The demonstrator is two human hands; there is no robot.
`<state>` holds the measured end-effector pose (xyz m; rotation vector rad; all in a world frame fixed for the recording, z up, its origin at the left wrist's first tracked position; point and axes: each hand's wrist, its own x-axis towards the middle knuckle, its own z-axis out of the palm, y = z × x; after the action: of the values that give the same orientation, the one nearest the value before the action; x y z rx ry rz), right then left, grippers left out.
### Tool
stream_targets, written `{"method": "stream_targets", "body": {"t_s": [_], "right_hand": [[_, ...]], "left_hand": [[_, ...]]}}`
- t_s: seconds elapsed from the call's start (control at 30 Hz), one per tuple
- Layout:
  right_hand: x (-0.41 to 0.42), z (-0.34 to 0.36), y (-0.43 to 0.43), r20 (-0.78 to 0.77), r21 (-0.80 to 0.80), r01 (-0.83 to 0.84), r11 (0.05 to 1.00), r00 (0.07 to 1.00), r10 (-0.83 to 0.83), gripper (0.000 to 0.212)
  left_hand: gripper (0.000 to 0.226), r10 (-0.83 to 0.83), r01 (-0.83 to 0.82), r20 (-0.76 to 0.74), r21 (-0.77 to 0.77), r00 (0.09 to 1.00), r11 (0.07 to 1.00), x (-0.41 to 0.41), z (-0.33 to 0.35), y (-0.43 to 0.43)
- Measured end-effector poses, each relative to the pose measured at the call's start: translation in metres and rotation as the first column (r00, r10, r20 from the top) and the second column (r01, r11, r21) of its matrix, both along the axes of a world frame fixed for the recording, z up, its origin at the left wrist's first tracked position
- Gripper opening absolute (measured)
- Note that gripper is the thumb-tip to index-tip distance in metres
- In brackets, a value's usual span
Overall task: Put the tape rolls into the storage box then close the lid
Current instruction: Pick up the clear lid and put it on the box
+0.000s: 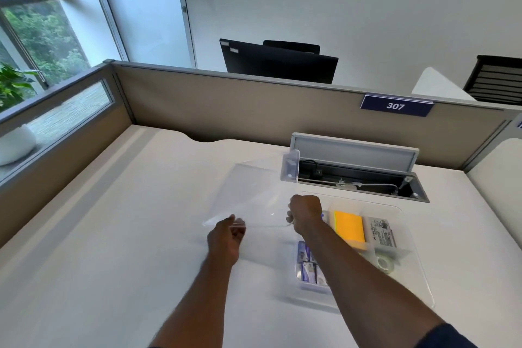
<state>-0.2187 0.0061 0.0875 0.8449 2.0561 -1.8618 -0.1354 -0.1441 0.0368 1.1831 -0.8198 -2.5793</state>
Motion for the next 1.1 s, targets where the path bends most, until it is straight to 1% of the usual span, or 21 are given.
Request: {"method": "stream_targets", "body": {"t_s": [0.1,0.2,0.27,0.3,0.37,0.43,0.5,0.57,0.63,0.73,0.8,0.87,0.93,1.0,1.1], "right_hand": [[0.005,-0.002,0.027,-0.021,0.052,-0.061,0.997,0.998,0.062,0.029],[0.007,0.004,0.054,-0.032,0.092,-0.061,0.994,0.997,0.064,0.030],[0.007,0.008,0.072,-0.055,0.180,-0.099,0.979,0.992,0.111,0.030],[0.009,0.010,0.080,-0.066,0.203,-0.138,0.969,0.986,0.154,0.026],[0.014,0.013,0.096,-0.038,0.179,-0.221,0.959,0.972,0.231,0.010],[0.016,0.014,0.115,-0.031,0.147,-0.208,0.967,0.976,0.215,0.005],[0.017,0.015,0.131,-0.078,0.088,-0.111,0.990,0.990,0.118,0.009],[0.015,0.017,0.144,-0.131,-0.002,-0.001,1.000,0.991,0.001,0.021],[0.012,0.021,0.155,-0.166,-0.085,0.032,0.996,0.985,-0.046,0.030],[0.006,0.029,0.169,-0.227,-0.221,0.022,0.975,0.971,-0.074,0.041],[0.002,0.038,0.177,-0.261,-0.344,0.010,0.939,0.960,-0.106,0.046],[-0.004,0.049,0.186,-0.268,-0.463,-0.001,0.886,0.953,-0.139,0.055],[-0.011,0.059,0.197,-0.266,-0.561,-0.037,0.827,0.954,-0.138,0.070],[-0.018,0.068,0.208,-0.274,-0.640,-0.091,0.763,0.955,-0.115,0.082],[-0.026,0.078,0.222,-0.295,-0.722,-0.167,0.671,0.952,-0.081,0.095]], "left_hand": [[0.014,-0.083,0.085,-0.077,0.026,0.994,0.996,-0.009,0.011,0.032],[0.016,-0.137,0.140,-0.143,0.010,0.980,0.990,-0.012,0.013,0.051],[0.019,-0.168,0.169,-0.192,-0.009,0.967,0.986,-0.012,0.012,0.060],[0.022,-0.184,0.181,-0.218,-0.031,0.959,0.983,-0.011,0.011,0.063],[0.028,-0.237,0.219,-0.260,-0.096,0.936,0.971,-0.009,0.009,0.064],[0.030,-0.315,0.275,-0.287,-0.173,0.905,0.946,-0.007,0.011,0.063],[0.031,-0.373,0.312,-0.293,-0.237,0.880,0.920,-0.007,0.015,0.061],[0.030,-0.399,0.321,-0.293,-0.280,0.869,0.905,-0.011,0.022,0.059],[0.028,-0.410,0.323,-0.309,-0.296,0.858,0.899,-0.017,0.032,0.060],[0.026,-0.433,0.342,-0.349,-0.293,0.831,0.893,-0.028,0.047,0.060],[0.028,-0.450,0.350,-0.370,-0.307,0.813,0.885,-0.034,0.059,0.061],[0.029,-0.457,0.333,-0.368,-0.353,0.810,0.874,-0.041,0.072,0.063],[0.030,-0.462,0.294,-0.351,-0.437,0.815,0.850,-0.047,0.083,0.066],[0.027,-0.472,0.242,-0.343,-0.538,0.812,0.807,-0.050,0.091,0.068],[0.024,-0.470,0.170,-0.332,-0.641,0.818,0.748,-0.050,0.095,0.070]]}}
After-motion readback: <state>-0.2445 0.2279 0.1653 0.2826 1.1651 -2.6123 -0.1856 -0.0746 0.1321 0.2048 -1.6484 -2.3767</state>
